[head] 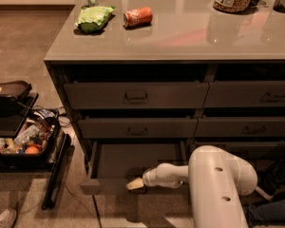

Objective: Close bottom drawer

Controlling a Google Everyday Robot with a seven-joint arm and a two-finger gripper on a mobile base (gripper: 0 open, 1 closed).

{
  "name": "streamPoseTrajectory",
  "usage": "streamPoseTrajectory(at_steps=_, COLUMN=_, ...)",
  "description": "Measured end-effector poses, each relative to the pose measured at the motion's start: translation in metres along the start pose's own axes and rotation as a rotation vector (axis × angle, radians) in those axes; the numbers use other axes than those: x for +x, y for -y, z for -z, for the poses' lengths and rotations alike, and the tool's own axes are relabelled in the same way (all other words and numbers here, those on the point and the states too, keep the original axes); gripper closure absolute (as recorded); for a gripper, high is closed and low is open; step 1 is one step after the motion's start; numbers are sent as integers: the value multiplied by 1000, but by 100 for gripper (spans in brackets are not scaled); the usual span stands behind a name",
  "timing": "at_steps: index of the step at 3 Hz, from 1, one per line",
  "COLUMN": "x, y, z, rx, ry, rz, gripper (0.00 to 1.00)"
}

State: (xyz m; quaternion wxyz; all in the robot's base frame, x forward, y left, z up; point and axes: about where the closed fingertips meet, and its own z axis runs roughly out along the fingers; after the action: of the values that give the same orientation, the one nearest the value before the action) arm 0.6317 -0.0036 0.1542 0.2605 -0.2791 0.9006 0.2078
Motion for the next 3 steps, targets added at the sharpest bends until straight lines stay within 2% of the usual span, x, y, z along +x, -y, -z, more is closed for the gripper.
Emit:
streamPoseTrajectory(at_steps=1, x=0, y=0, z=0, rx=0, ry=0, rz=0, gripper=0)
streamPoseTrajectory(at_steps=2, x=0, y=0, z=0, rx=0, ry=0, rz=0, gripper=19)
streamPoseTrajectory(at_steps=3, x=0, y=0, z=0, rx=0, ry=0, rz=0, gripper=42)
